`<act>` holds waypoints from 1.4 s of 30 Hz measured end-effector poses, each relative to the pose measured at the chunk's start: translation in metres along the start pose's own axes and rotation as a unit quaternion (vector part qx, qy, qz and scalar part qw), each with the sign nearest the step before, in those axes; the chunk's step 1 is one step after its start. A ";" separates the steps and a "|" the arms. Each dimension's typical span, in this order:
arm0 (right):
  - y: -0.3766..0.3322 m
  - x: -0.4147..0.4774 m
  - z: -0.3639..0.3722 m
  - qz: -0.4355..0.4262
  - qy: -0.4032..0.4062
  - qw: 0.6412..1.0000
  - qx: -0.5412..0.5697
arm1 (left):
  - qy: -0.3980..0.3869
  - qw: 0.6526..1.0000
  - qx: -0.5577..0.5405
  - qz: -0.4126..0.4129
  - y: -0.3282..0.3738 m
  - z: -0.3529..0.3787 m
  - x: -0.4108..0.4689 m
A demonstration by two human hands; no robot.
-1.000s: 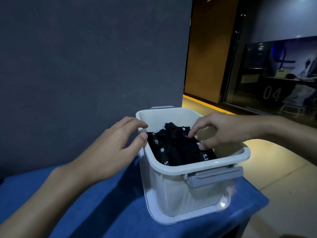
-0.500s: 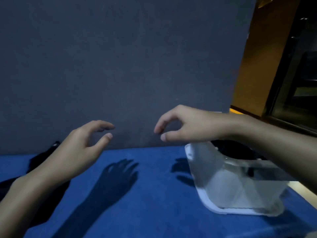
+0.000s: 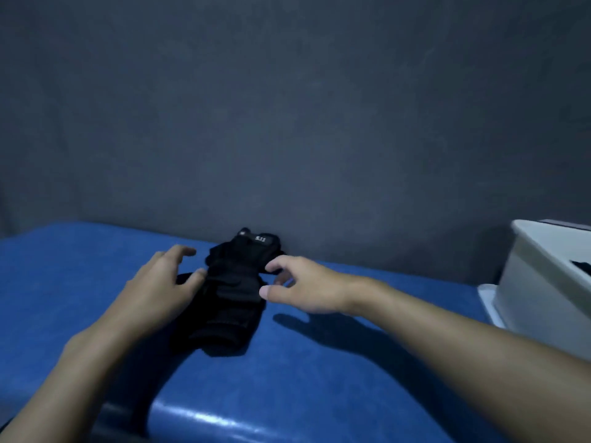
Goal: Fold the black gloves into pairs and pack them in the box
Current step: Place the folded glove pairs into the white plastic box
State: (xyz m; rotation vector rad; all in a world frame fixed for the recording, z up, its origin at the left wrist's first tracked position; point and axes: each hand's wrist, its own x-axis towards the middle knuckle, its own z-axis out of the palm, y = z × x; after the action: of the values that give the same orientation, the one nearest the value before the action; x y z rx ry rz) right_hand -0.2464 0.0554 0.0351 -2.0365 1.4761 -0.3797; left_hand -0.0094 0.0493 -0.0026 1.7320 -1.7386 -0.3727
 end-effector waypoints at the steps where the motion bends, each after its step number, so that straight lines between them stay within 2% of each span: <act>1: -0.001 0.006 0.007 0.007 -0.001 1.000 0.015 | -0.014 1.000 -0.013 -0.008 -0.005 0.000 0.000; 5: 0.002 0.027 0.027 0.022 0.018 0.998 0.061 | -0.045 0.999 -0.005 0.000 -0.013 0.003 -0.004; 9: 0.006 0.039 0.033 0.039 0.058 0.991 0.116 | -0.023 0.998 -0.055 0.005 -0.015 0.005 -0.002; 13: 0.011 0.042 0.035 0.051 0.065 0.985 0.154 | -0.026 0.996 -0.081 0.003 -0.013 0.010 0.000; 16: 0.014 0.043 0.038 0.035 0.087 0.993 0.075 | -0.030 0.997 -0.065 0.010 -0.013 0.011 0.002; 18: 0.014 0.037 0.039 -0.032 0.138 0.990 -0.013 | -0.028 0.997 -0.058 0.028 -0.013 0.011 0.001; 19: 0.012 0.032 0.039 -0.073 0.149 0.986 -0.020 | -0.025 0.997 -0.057 0.045 -0.013 0.011 0.000; 21: 0.008 0.021 0.038 -0.127 0.129 0.983 -0.009 | -0.018 0.994 -0.059 0.093 -0.014 0.009 -0.002; 23: 0.004 0.010 0.038 -0.143 0.088 0.985 -0.027 | -0.023 0.987 -0.058 0.146 -0.014 0.008 -0.004; 28: -0.001 -0.008 0.037 -0.113 -0.009 0.992 -0.050 | -0.050 0.977 -0.039 0.202 -0.015 0.010 -0.008; 31: -0.001 -0.008 0.044 -0.123 -0.011 0.988 -0.095 | -0.058 0.977 -0.035 0.201 -0.017 0.013 -0.008; 34: 0.001 -0.004 0.052 -0.138 0.026 0.984 -0.107 | -0.062 0.978 -0.046 0.195 -0.019 0.014 -0.009; 39: 0.007 0.009 0.060 -0.138 0.084 0.987 -0.013 | -0.095 0.973 -0.135 0.160 -0.015 0.004 -0.015; 42: 0.005 0.008 0.054 -0.114 0.090 0.982 0.124 | -0.130 0.963 -0.189 0.145 -0.007 -0.005 -0.024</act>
State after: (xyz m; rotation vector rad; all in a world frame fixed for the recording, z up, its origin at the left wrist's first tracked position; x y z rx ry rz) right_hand -0.2180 0.0627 -0.0110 -2.0123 1.2258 -0.8186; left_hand -0.0032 0.0733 -0.0089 1.1804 -1.9195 -0.7707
